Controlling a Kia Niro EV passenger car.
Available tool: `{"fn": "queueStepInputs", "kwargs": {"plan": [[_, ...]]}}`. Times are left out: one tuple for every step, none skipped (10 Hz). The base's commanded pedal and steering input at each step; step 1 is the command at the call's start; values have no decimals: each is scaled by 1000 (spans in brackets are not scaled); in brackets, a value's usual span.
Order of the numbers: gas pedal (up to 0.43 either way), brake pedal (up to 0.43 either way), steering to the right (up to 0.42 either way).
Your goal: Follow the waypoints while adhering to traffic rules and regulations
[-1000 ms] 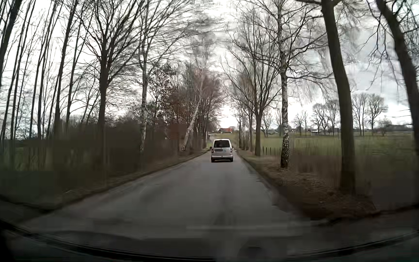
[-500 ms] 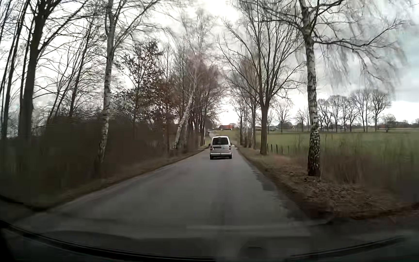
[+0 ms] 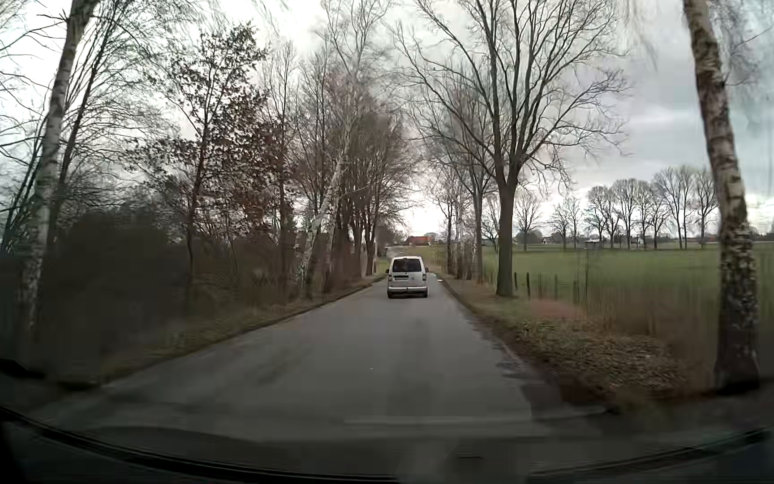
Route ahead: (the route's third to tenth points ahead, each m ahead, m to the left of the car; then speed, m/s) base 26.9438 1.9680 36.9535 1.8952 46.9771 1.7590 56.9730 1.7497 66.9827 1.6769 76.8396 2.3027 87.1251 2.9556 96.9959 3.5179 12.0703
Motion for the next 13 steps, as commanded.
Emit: {"fn": "queueStepInputs", "kwargs": {"plan": [[110, 0, 0], [118, 0, 0], [118, 0, 0], [118, 0, 0], [130, 0, 0], [138, 0, 0], [138, 0, 0], [138, 0, 0], [138, 0, 0], [150, 0, 0], [150, 0, 0], [150, 0, 0], [150, 0, 0]]}}
